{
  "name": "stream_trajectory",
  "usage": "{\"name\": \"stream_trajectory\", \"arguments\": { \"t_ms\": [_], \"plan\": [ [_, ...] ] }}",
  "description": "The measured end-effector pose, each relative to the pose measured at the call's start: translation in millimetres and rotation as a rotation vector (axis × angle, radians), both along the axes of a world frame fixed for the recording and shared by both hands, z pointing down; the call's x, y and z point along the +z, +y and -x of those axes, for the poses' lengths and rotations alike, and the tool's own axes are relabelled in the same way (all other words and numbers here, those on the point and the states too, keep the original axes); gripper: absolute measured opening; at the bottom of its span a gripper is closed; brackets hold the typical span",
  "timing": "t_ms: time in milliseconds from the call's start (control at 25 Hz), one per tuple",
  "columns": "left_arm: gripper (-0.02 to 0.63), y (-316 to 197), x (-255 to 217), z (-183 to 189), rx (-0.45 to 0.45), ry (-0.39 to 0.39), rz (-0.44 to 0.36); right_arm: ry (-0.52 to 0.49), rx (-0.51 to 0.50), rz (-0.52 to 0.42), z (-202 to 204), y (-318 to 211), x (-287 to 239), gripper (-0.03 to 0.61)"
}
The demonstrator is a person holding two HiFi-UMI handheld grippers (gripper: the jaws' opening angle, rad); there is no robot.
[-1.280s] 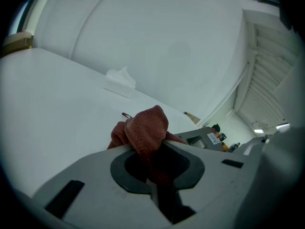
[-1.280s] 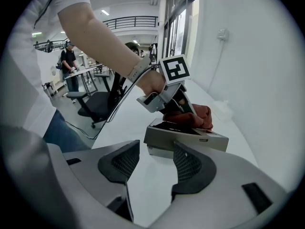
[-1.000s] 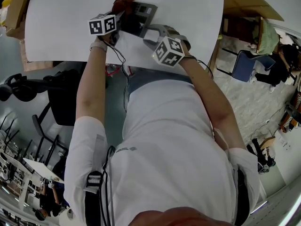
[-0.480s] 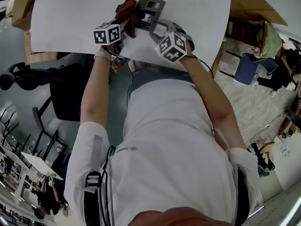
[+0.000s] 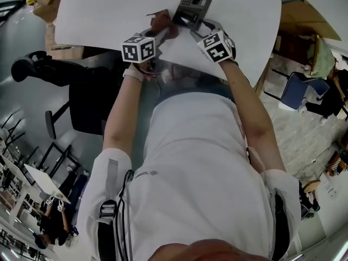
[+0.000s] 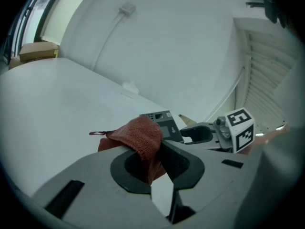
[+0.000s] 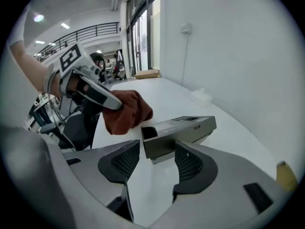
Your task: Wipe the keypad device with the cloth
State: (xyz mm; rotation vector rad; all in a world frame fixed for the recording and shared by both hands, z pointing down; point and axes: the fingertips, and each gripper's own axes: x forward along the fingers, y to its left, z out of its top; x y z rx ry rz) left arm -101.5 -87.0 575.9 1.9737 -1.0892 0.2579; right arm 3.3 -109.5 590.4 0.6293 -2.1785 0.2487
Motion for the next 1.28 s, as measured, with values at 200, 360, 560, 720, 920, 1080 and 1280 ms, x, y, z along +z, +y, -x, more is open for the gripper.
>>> {"name": "stream_trajectory", "arguments": {
  "t_ms": [200,360,560,720,920,1080,1280],
  "plan": [
    [0.054,32.1,-39.5,10.1,-0.049,0.028,-0.071,-0.059,0.098,0.006,-4.1,7.5,-4.5,0.218],
    [0.054,55.3,-75.8,28.0,-0.079,0.062,-0.142,-0.156,0.174,-0.056,3.5,23.4,-34.4,0.218],
    [0.054,77.7,-118.8,39.4,-0.074,0.081,-0.261,-0.34,0.236,-0.139,12.9,60.3,-96.3,0.213],
    [0.054,98.4,-146.2,36.3,-0.029,0.058,-0.351,-0.454,0.233,-0.196,13.2,101.5,-146.4,0.142],
    [0.054,128.5,-184.3,3.9,0.041,0.001,-0.479,-0.563,0.212,-0.249,-4.8,139.7,-200.3,0.072],
    [0.054,153.2,-213.1,-25.5,0.055,-0.02,-0.546,-0.624,0.208,-0.283,-24.8,161.7,-228.8,0.071],
    [0.054,190.7,-247.0,-52.7,0.037,-0.046,-0.606,-0.682,0.18,-0.326,-49.0,199.8,-261.8,0.071]
  ]
}}
